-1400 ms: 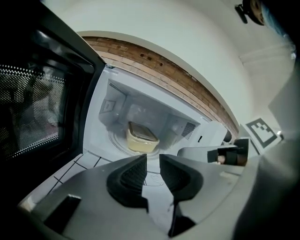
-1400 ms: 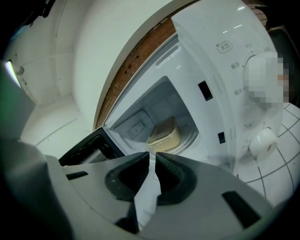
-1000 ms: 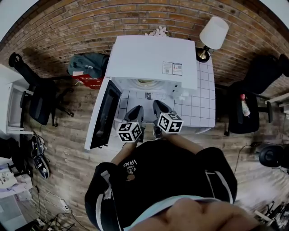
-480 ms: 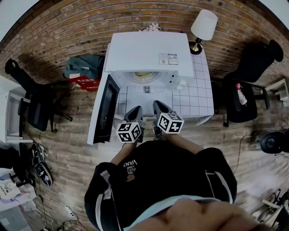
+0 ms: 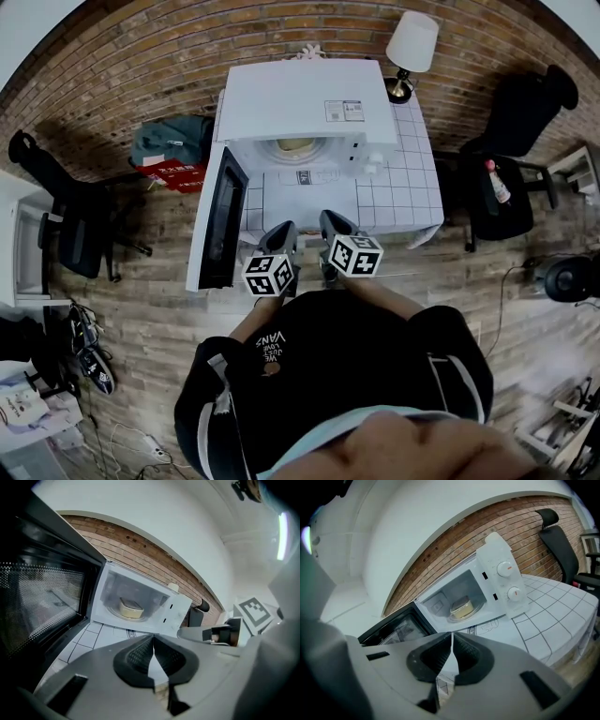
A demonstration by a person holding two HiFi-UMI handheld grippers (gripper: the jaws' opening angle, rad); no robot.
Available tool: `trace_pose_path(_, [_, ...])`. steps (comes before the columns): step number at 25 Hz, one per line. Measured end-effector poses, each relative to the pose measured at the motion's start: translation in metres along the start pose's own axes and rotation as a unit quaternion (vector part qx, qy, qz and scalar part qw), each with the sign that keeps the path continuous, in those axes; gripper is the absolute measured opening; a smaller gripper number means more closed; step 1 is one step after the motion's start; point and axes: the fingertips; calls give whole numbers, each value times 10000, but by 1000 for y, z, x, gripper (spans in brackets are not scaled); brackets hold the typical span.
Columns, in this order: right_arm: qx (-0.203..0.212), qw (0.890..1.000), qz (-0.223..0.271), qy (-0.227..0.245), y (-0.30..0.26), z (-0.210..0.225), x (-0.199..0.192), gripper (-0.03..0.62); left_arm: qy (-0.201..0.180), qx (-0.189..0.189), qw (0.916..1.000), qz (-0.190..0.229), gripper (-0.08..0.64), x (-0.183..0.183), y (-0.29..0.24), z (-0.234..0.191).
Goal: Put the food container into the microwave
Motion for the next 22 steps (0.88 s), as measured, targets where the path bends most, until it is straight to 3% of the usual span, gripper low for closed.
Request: trace_pose_path(22, [-255,9990,-196,320,47,-4,-33,5,-29,27,10000,-49,12,-14,50,3])
Point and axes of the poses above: the fingertips, and each gripper's own axes: y backward along the fingers, z to its right, x out of its top, and after that the axes turned 15 degrees about z, right-handed
